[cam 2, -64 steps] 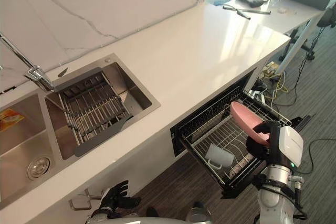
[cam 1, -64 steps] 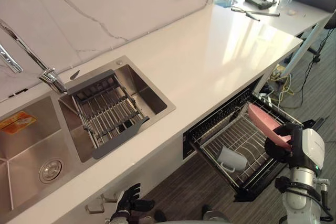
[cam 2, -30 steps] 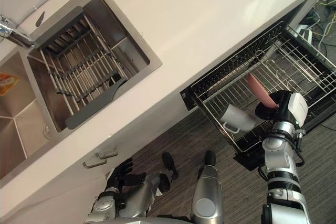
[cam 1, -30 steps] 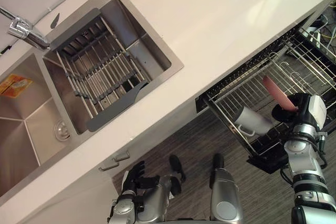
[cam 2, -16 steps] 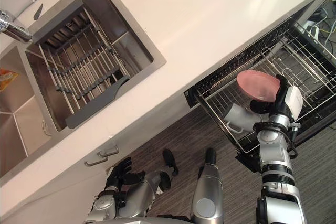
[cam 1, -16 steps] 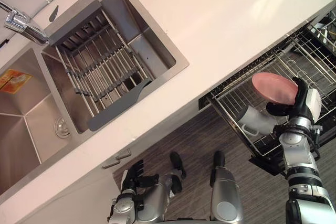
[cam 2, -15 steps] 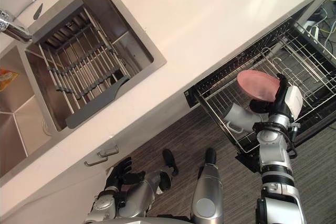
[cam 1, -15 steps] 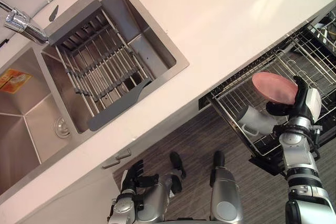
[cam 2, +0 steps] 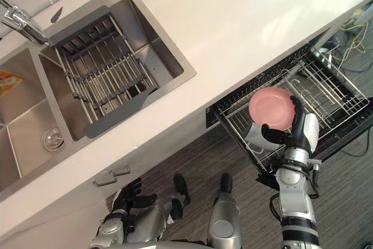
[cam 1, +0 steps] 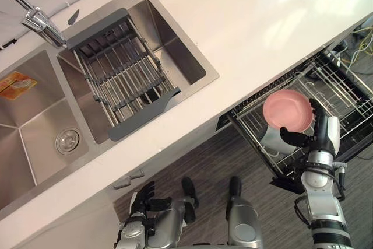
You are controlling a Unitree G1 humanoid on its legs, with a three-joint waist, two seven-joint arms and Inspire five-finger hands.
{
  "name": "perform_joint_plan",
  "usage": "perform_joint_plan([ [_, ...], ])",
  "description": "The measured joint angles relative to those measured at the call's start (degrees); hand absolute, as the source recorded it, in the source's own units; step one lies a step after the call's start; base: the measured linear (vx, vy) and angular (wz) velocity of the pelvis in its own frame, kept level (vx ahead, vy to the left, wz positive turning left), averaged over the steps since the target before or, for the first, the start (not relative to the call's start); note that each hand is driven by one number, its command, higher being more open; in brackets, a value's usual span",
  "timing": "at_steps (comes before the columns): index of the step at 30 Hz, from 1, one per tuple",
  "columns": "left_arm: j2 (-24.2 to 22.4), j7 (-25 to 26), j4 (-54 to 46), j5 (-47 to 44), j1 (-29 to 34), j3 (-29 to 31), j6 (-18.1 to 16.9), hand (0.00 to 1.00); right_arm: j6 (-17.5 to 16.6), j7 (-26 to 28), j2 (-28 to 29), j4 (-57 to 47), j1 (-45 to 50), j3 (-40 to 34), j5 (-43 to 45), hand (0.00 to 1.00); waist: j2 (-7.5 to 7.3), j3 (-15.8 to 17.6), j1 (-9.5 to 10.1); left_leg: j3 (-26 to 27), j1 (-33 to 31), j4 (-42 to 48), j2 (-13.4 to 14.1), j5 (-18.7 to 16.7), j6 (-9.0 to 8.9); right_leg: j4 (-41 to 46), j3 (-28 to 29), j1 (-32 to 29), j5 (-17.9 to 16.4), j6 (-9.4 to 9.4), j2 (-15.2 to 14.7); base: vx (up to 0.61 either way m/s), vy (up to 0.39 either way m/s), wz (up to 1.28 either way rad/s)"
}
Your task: Walk over to the sink, pick up the cup, carry it to the dishwasher, place the cup inside the dishwasher, then close the dishwasher door
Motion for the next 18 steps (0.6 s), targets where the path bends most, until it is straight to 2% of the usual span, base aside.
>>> perform_joint_plan([
  [8,0.3,-0.1,0.8,1.2,2.3,0.7,0.3,0.90,-3.8,0.1,6.1,-8.1,7.3,-3.4,3.4,0.90,-1.47,-5.5,0.47,-0.6,4.4,-3.7,-0.3,0.5,0.81,-5.8,-0.5,5.2,1.6,-0.10,1.1,0.02,0.002,-0.02],
  [11,0.2,-0.1,0.8,1.2,3.2,1.7,0.5,0.90,-4.0,0.4,8.4,-8.1,10.3,-6.0,6.0,0.90,-2.09,-7.3,0.52,-1.4,5.4,-4.7,-0.5,0.5,0.84,-7.1,-1.4,6.8,1.7,0.03,1.3,0.07,-0.020,0.09],
  [18,-0.4,-0.2,0.8,1.8,4.5,3.5,1.4,0.90,-4.3,0.9,12.4,-5.3,13.4,-13.1,13.8,0.90,-2.15,-9.9,0.47,-1.4,7.5,-6.4,-0.6,0.6,0.79,-8.3,-1.4,8.6,1.6,-0.19,1.9,0.03,-0.020,-0.02],
])
